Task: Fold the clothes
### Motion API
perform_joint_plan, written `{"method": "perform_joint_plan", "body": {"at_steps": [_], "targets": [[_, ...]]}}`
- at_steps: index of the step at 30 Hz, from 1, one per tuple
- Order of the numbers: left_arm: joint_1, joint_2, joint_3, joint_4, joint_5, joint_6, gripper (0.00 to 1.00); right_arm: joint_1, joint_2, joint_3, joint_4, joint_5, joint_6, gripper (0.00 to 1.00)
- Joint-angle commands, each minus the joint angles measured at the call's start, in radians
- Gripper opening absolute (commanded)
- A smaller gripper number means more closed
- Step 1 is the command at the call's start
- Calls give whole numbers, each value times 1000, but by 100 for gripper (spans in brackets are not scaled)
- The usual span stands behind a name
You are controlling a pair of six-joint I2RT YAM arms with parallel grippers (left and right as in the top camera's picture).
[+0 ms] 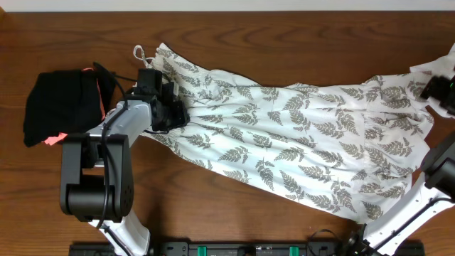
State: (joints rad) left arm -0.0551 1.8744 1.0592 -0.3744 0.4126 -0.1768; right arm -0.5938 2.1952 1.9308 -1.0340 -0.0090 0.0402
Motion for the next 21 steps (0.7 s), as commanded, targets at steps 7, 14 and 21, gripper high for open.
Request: {"method": "perform_joint_plan", "body": {"at_steps": [7,14,21], "targets": [[3,27,-8,-15,27,-4,25,85,-137,135,-80,-146,-66,11],[-5,27,-8,0,77,-3,25,182,-40,50,-101,-114,-127,4],[-25,27,-8,11,77,0,25,203,86,29,-95,-96,-124,2]]}}
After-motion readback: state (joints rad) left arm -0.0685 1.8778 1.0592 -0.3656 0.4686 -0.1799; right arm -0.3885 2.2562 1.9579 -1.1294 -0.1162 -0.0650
